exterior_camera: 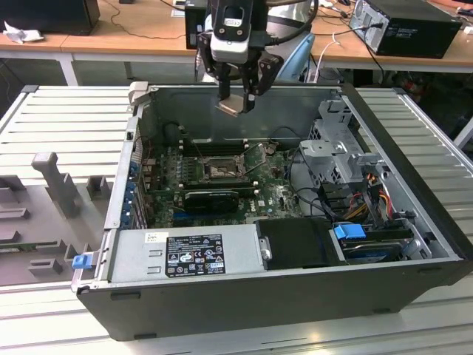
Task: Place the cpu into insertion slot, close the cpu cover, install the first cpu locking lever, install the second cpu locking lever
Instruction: 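Place the cpu into insertion slot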
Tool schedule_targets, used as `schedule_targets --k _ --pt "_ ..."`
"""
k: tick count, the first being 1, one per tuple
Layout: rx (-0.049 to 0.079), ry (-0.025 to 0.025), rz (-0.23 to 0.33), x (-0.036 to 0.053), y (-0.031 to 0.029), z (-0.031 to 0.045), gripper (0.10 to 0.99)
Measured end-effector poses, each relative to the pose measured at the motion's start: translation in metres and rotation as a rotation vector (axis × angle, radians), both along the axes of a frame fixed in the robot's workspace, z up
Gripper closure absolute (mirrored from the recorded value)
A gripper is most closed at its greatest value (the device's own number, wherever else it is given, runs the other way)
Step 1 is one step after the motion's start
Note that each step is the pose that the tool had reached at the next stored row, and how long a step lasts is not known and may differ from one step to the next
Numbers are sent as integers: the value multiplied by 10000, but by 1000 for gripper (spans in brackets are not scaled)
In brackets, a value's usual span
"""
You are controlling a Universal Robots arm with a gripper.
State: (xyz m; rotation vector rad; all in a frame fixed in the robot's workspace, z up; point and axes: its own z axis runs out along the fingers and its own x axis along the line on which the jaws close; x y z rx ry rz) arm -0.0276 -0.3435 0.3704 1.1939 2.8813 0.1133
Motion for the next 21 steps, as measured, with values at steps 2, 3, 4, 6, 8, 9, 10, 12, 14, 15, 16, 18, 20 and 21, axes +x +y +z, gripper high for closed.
schedule_targets --k 2,3,4,6,8,9,10,12,14,15,16,18,20,21 --pt "-8 -1 -265 0 0 -3 557" --pt "-13 0 -407 0 0 -5 557" --pt "-17 0 -520 0 0 -6 557" --pt "-28 0 -822 0 0 -11 557" --pt "-35 1 -1006 0 0 -13 557" --pt "-37 0 -1078 0 0 -15 557" --pt "-39 0 -1184 0 0 -16 557" --pt "-46 0 -1364 0 0 -18 557" --pt "-55 0 -1559 0 0 -20 557" --pt "-60 0 -1725 0 0 -23 557" --pt "-65 0 -1954 0 0 -25 557" --pt "-70 0 -2143 0 0 -28 557" --pt "-71 1 -2306 0 0 -30 557" --pt "-72 1 -2371 0 0 -31 557"
